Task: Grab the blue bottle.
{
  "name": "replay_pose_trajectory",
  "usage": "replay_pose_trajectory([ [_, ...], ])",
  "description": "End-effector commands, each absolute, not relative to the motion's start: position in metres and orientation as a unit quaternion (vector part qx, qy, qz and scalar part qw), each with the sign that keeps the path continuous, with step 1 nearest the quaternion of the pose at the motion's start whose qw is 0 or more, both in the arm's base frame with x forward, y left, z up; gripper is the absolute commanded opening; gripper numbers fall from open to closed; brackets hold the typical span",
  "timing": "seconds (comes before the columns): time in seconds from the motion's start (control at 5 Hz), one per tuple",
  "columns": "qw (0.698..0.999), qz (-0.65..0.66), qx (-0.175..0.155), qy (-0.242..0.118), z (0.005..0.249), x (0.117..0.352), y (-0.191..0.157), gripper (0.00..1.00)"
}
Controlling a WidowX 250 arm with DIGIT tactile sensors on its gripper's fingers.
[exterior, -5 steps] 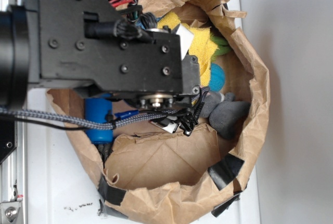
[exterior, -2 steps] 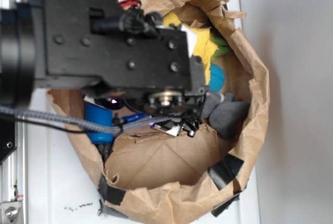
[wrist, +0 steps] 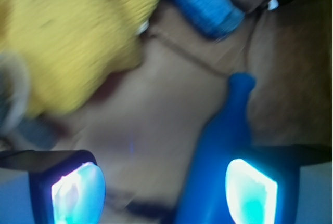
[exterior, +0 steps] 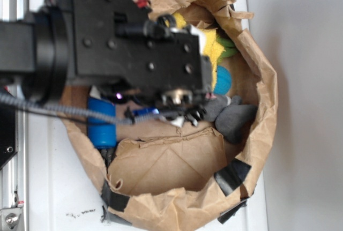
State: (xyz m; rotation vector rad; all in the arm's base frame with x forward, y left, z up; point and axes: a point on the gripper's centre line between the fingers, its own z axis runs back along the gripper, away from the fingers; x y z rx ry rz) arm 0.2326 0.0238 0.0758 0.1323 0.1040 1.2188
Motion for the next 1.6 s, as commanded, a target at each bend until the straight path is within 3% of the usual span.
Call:
replay_pose_trajectory([
  [0.0, 0.819, 0.571, 0.050, 0.040, 0.082, 0.222, 0.030, 1.00],
  [0.4, 0.823, 0.567, -0.001, 0.023, 0.103, 0.240, 0.011, 1.00],
  [1.4, 0.815, 0.578, -0.007, 0.033, 0.112, 0.245, 0.005, 1.00],
])
